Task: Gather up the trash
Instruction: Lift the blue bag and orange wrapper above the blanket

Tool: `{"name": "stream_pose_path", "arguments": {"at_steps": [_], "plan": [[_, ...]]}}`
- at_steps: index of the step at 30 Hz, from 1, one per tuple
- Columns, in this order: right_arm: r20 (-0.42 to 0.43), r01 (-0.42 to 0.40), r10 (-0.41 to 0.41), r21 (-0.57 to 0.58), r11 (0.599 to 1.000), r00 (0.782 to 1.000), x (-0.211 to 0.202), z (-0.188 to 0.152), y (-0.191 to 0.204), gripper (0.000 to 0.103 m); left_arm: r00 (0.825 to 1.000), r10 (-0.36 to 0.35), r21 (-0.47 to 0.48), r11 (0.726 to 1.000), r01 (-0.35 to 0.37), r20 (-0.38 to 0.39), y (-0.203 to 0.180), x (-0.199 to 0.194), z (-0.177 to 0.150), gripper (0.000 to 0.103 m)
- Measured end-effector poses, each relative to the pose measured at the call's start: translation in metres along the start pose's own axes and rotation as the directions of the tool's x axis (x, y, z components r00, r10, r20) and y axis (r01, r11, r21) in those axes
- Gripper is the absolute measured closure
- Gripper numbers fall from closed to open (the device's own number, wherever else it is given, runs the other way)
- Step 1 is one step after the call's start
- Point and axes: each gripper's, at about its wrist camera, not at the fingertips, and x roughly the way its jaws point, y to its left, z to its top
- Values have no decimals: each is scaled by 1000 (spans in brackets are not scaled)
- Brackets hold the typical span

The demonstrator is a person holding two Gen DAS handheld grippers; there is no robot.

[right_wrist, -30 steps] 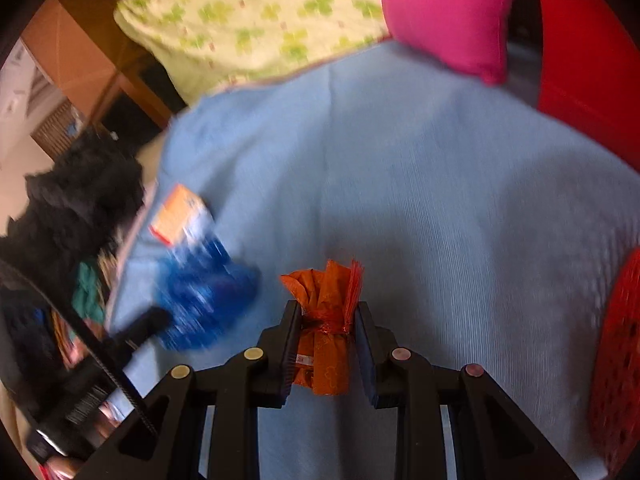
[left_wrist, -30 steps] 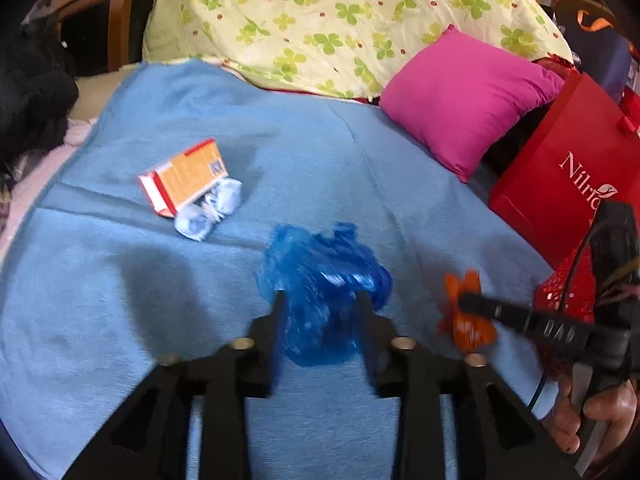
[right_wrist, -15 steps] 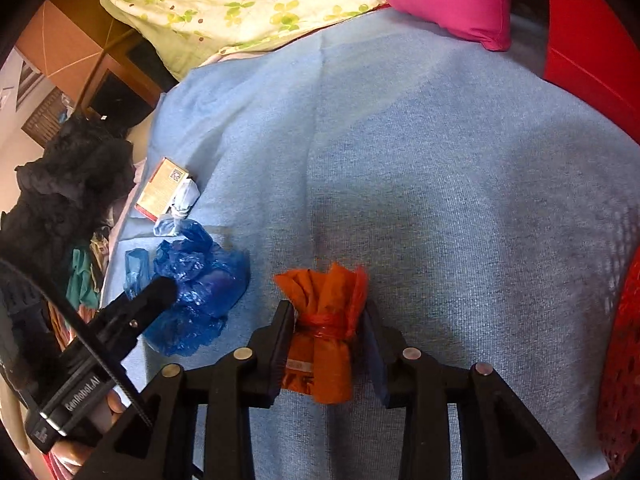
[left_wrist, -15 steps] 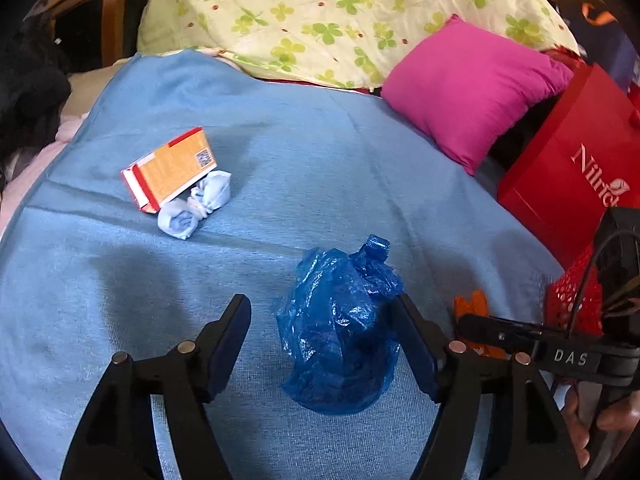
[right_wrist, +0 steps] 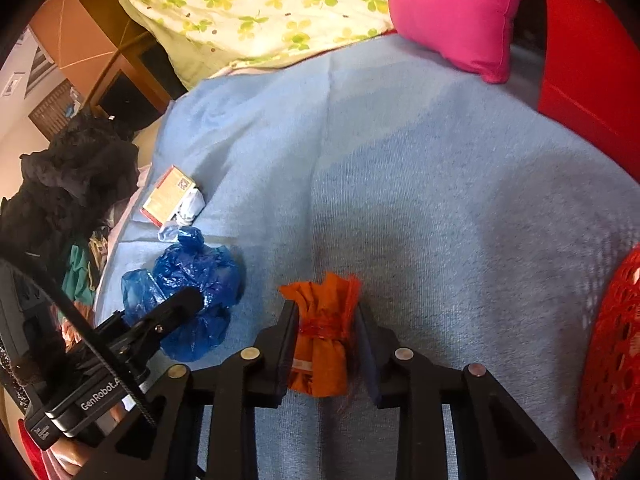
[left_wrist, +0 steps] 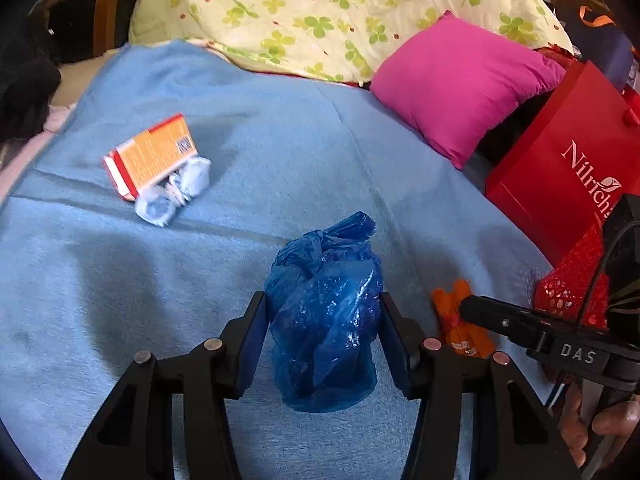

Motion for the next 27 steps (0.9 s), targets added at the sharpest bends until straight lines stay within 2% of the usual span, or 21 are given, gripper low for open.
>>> {"name": "stream_pose_path", "arguments": {"at_steps": [6, 13, 15, 17, 18, 23, 25, 27], "plan": [[25, -3, 4, -42, 999, 1000, -10, -1, 12, 71, 993, 85, 49, 995, -89, 82, -6, -19, 3, 48], [-4, -1, 1, 7, 1000, 1000, -5, 2, 5, 69, 975, 190, 97, 975, -201, 117, -9, -30, 5, 48], [-17, 7, -7, 20, 1000, 1000, -2, 2, 2, 64, 969, 216, 100, 968, -229, 120, -5, -31, 4, 48], [-32, 17, -16, 21, 1000, 999, 0, 2, 1, 40, 964, 239, 102, 962, -252, 120, -2, -31, 4, 48], [-35, 20, -20, 16, 1000, 999, 1, 1, 2, 40, 960, 251, 103, 959, -264, 121, -1, -31, 4, 48], [-63, 54, -56, -28, 998, 996, 10, -2, 7, 44, 949, 287, 108, 947, -301, 127, 1, -30, 4, 48], [-91, 51, -54, -34, 998, 994, 17, -4, 7, 63, 946, 297, 115, 943, -312, 132, 0, -30, 4, 48], [-93, 65, -70, -59, 996, 993, 21, -5, 9, 66, 944, 302, 121, 940, -318, 135, -1, -30, 3, 48]]}}
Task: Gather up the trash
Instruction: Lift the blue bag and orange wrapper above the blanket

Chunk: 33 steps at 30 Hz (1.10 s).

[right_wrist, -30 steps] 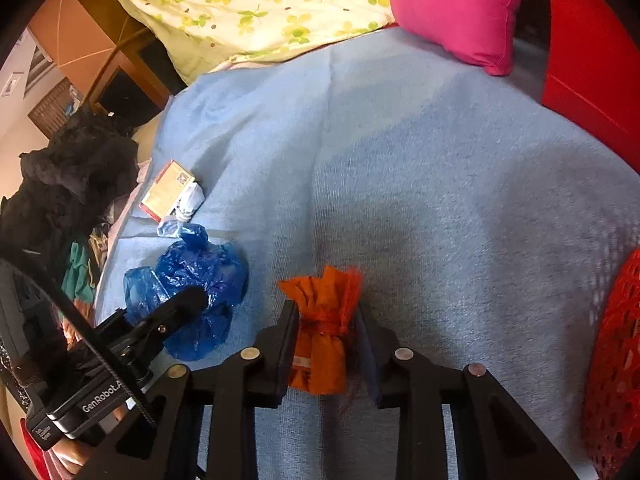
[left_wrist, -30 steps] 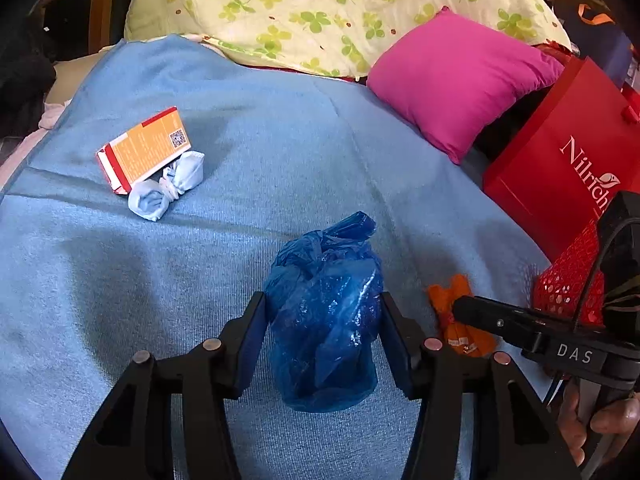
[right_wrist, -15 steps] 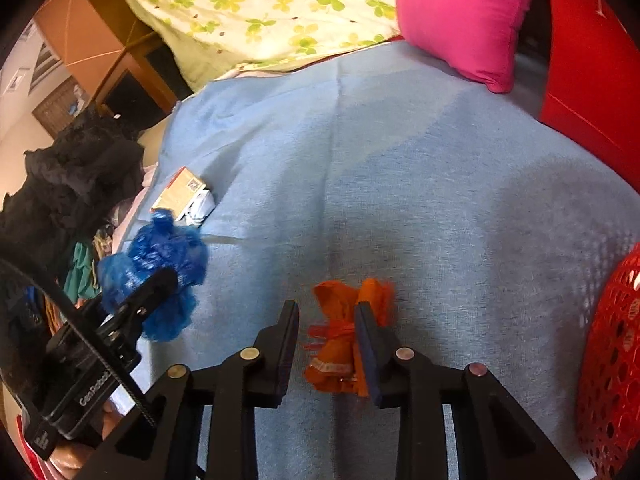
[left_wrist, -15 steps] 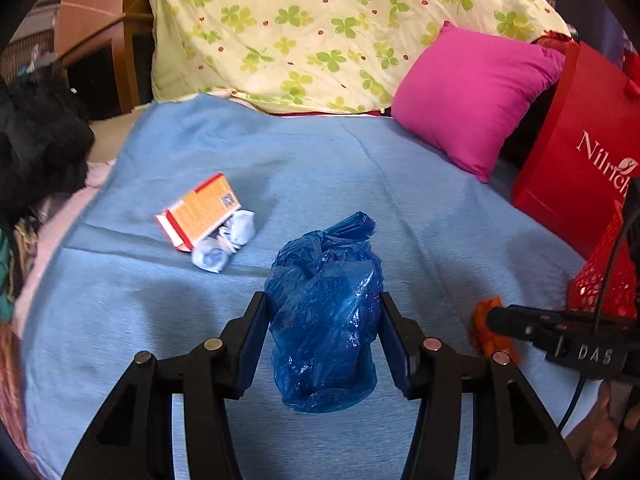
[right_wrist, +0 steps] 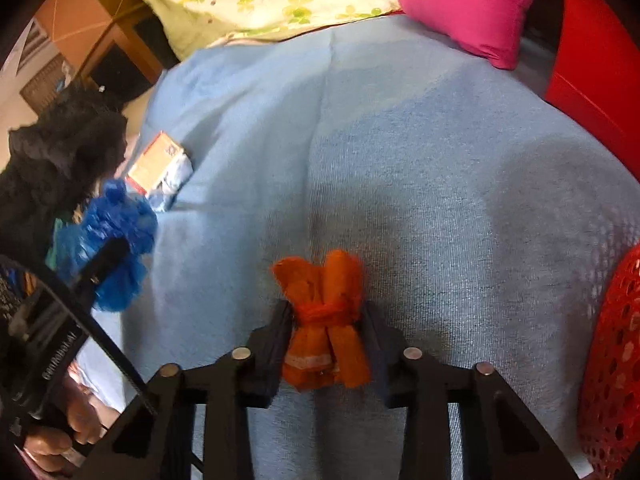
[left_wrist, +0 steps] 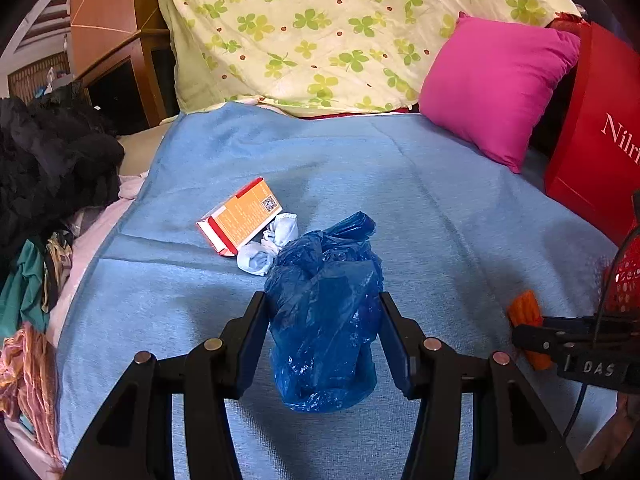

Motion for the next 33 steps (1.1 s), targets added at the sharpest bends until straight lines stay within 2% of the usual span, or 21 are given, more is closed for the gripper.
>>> {"name": "stream_pose_path", "arguments": {"at_steps": [4, 9, 15, 20, 27, 33], "plan": [[20, 20, -20, -33, 999, 1000, -5, -4, 4, 69, 1000, 11, 5, 1000, -11, 4, -1, -1, 0, 48], [92, 8, -5, -39, 999, 996, -28, -5, 5, 69, 999, 30, 11, 999, -30, 15, -3, -6, -1, 48], [194, -9, 22, -65, 998, 981, -60, -8, 6, 69, 997, 58, 42, 997, -61, 53, -13, -24, -5, 48], [274, -35, 55, -78, 996, 960, -82, -14, 4, 69, 996, 50, 50, 997, -54, 78, -23, -43, -16, 48], [396, -83, 110, -85, 993, 912, -123, -34, 1, 69, 999, 0, 43, 999, -2, 37, -48, -67, -59, 48], [530, -118, 158, -109, 987, 833, -166, -56, -3, 69, 999, -4, 71, 997, 1, 42, -62, -95, -68, 48]]}}
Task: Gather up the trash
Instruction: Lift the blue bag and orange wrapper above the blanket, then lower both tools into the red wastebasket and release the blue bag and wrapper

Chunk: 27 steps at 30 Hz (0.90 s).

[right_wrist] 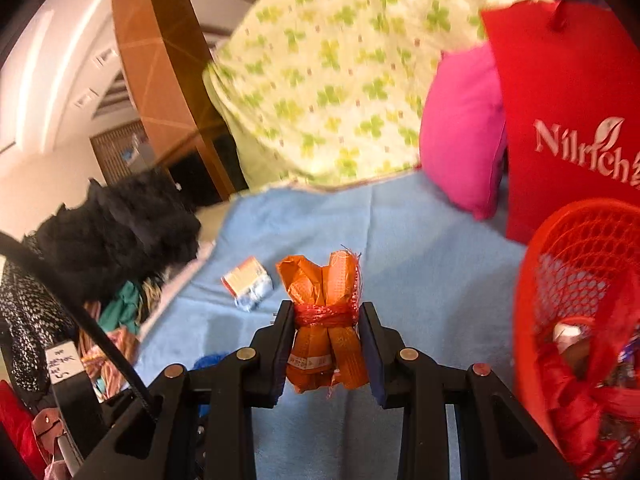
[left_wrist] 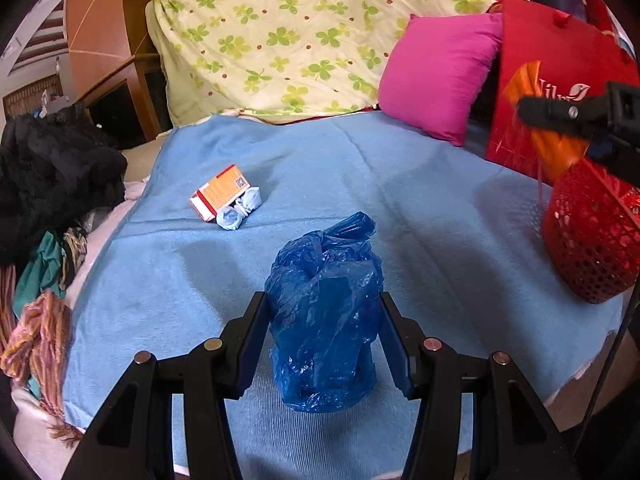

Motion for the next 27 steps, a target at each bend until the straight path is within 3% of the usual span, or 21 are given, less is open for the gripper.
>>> {"name": "stream_pose_path", "arguments": {"at_steps": [6, 17, 27], "plan": [[92, 12, -13, 13, 1000, 996, -31, 3, -12, 69, 999, -3, 13, 1000, 2, 42, -12, -29, 14, 48], [212, 41, -57, 81, 996, 976, -82, 9, -61, 69, 988, -113, 47, 993, 109, 102, -52, -73, 41, 47], [305, 41, -99, 191, 981, 947, -129, 15, -119, 69, 957, -248, 77, 968, 239, 147, -91, -97, 64, 47]]}}
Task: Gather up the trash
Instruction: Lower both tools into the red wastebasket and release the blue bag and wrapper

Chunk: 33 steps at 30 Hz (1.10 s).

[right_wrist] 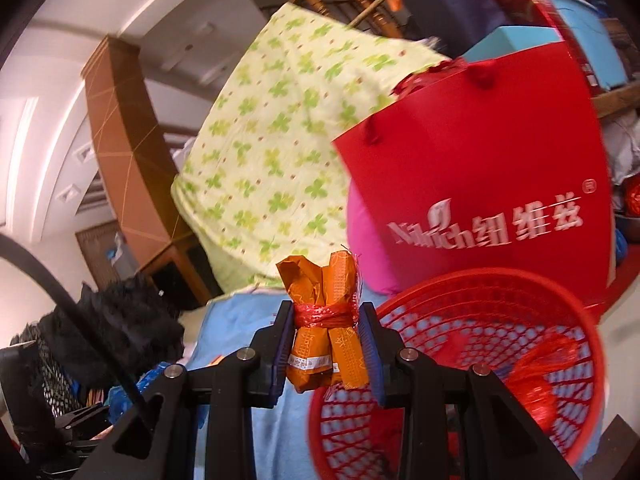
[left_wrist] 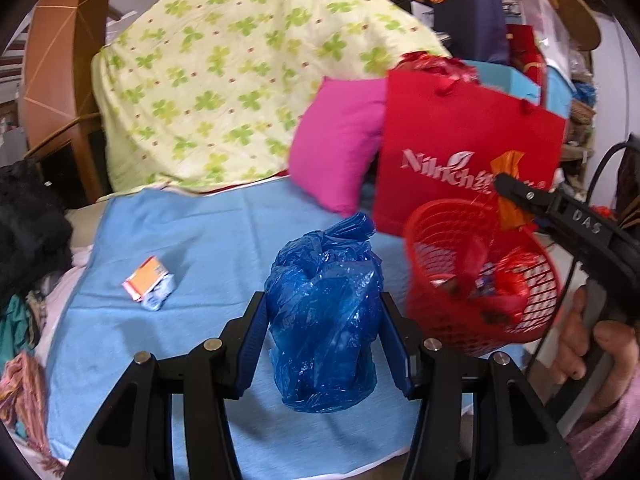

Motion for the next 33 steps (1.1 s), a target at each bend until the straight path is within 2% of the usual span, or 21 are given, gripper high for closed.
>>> {"name": "stream_pose_path", "arguments": {"at_steps": [12, 20, 26, 33], "plan": [[78, 21, -34, 165, 986, 996, -33, 19, -61, 68, 988, -153, 63, 987, 151, 26, -58, 12, 31, 47], [105, 17, -42, 232, 973, 994, -42, 23, -83, 68, 973, -229, 85, 970, 227, 22, -89, 26, 44, 47], [116, 14, -45, 262, 965, 992, -46, 23, -89, 68, 970, -241, 101, 966, 239, 6, -110, 39, 51, 47], [120, 8, -44, 290, 957, 992, -49, 24, -98, 67, 978, -209, 140, 968, 209, -11, -126, 51, 51, 47]]}}
